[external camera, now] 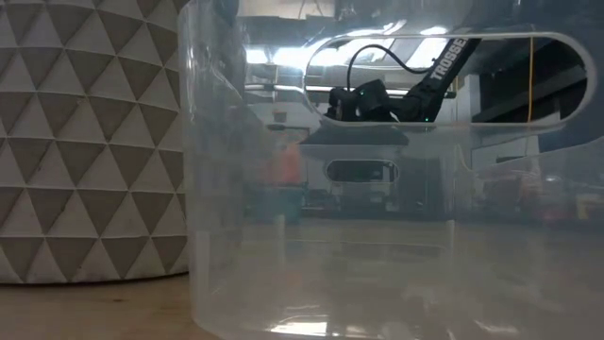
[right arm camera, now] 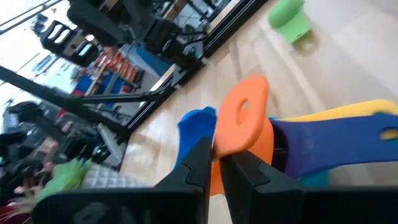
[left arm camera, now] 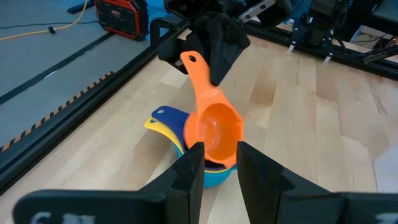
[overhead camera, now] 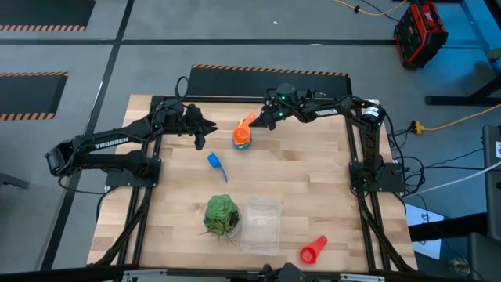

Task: Nest measuring cups in basket
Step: Stack the orange measuring cup on top of the dark blue measuring cup

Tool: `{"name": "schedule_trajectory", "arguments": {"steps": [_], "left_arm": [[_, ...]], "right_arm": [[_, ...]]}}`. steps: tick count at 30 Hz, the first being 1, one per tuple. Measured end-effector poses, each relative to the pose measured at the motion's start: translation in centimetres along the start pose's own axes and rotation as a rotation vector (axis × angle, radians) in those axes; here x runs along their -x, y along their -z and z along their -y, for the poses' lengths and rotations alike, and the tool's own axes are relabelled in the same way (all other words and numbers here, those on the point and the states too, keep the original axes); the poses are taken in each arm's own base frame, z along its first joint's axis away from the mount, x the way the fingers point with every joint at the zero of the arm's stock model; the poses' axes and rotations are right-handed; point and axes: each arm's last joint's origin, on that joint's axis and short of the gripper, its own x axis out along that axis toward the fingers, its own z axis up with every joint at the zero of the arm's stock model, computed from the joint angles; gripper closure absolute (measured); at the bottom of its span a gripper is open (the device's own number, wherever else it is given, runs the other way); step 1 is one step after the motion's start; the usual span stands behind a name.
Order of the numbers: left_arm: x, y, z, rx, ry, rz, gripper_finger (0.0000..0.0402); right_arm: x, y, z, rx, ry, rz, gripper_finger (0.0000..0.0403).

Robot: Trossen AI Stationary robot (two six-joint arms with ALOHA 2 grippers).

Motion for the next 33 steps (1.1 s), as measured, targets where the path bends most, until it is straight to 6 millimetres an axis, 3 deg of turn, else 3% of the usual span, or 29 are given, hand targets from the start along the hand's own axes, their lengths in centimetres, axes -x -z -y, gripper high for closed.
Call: {"name": "schedule_trajectory", "arguments": {"steps": [33], "left_arm": [[-0.01,0.01,0.00,0.000,0.000,-0.001,0.0315]], "right_arm": [[0.59,0.07,0.75,-0.026,0.064,0.005,0.0366]]}}
